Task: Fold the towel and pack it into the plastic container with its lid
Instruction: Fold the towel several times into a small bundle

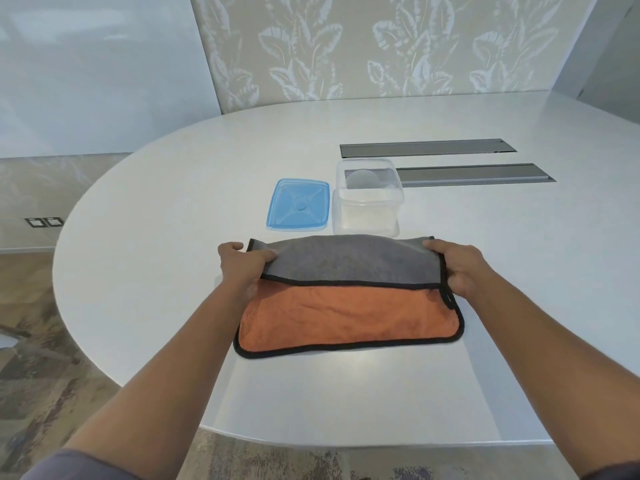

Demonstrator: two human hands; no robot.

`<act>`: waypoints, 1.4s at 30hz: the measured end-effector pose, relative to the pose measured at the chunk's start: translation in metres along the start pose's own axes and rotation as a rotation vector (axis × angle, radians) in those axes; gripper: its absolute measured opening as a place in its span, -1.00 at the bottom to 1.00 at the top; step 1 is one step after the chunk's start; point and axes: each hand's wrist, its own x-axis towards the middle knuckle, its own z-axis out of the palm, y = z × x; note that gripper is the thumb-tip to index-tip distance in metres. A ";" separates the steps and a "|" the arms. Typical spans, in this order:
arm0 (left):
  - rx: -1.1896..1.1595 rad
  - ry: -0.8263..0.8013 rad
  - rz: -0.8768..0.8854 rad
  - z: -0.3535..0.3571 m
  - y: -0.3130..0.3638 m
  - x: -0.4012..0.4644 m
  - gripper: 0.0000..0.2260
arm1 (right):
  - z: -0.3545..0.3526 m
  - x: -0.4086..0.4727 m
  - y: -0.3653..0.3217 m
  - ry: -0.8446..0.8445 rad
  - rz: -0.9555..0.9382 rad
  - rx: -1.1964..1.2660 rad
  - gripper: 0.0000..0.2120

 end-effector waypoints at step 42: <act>-0.123 -0.526 -0.234 -0.043 0.001 -0.002 -0.44 | -0.017 -0.040 0.003 -0.195 0.091 -0.050 -0.80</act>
